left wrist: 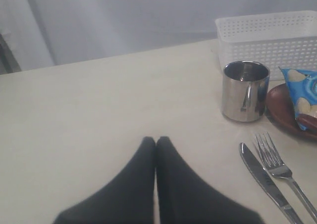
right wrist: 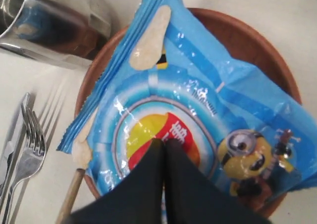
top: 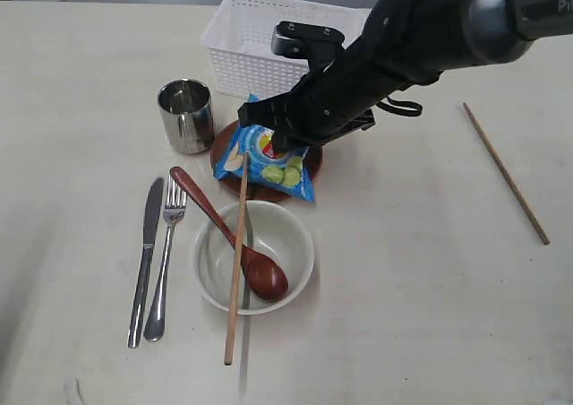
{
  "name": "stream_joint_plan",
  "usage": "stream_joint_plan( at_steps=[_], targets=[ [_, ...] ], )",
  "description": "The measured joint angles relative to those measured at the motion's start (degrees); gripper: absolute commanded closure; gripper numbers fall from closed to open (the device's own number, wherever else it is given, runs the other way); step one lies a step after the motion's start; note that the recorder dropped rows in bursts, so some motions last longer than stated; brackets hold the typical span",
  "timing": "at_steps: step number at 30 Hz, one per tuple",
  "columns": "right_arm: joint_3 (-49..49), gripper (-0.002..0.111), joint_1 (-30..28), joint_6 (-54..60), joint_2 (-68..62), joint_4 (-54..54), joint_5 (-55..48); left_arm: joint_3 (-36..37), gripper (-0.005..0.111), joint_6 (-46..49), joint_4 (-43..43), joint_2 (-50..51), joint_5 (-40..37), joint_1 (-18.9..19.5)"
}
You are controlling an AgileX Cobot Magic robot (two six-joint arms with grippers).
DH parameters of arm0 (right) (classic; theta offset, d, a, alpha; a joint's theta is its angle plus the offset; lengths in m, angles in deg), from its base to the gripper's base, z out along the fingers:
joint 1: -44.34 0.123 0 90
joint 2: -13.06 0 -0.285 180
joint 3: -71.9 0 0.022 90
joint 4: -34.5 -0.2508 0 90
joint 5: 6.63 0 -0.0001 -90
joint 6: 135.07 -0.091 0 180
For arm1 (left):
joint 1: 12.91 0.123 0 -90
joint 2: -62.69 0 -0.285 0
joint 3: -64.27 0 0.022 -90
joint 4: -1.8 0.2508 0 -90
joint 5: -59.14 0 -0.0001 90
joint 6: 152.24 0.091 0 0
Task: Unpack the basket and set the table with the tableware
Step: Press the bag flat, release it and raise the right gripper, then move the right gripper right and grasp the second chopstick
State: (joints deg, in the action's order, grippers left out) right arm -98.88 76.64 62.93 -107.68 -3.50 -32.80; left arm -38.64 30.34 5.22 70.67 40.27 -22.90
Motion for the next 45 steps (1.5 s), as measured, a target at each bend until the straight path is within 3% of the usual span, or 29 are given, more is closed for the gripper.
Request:
stream_joint_plan(
  at_steps=[20,23,28,30,37,45],
  targets=[
    [-1.5,0.108,0.4,4.1,0.5,-1.9,-0.7,0.0,0.107,0.0,0.0,0.0,0.0,0.0],
    [-3.5,0.102,-1.2,3.8,2.6,-1.0,-3.7,0.0,0.107,0.0,0.0,0.0,0.0,0.0],
    [-6.7,0.071,-8.5,-4.0,7.9,9.1,-13.1,0.0,0.107,0.0,0.0,0.0,0.0,0.0],
    [-7.0,0.064,-12.1,-8.9,9.3,15.5,-18.4,0.0,0.107,0.0,0.0,0.0,0.0,0.0],
    [-4.1,0.064,-22.2,-16.2,9.5,38.7,-36.4,0.0,0.107,0.0,0.0,0.0,0.0,0.0],
    [5.7,0.064,-24.3,-18.0,7.9,49.3,-27.3,0.0,0.107,0.0,0.0,0.0,0.0,0.0]
  ],
)
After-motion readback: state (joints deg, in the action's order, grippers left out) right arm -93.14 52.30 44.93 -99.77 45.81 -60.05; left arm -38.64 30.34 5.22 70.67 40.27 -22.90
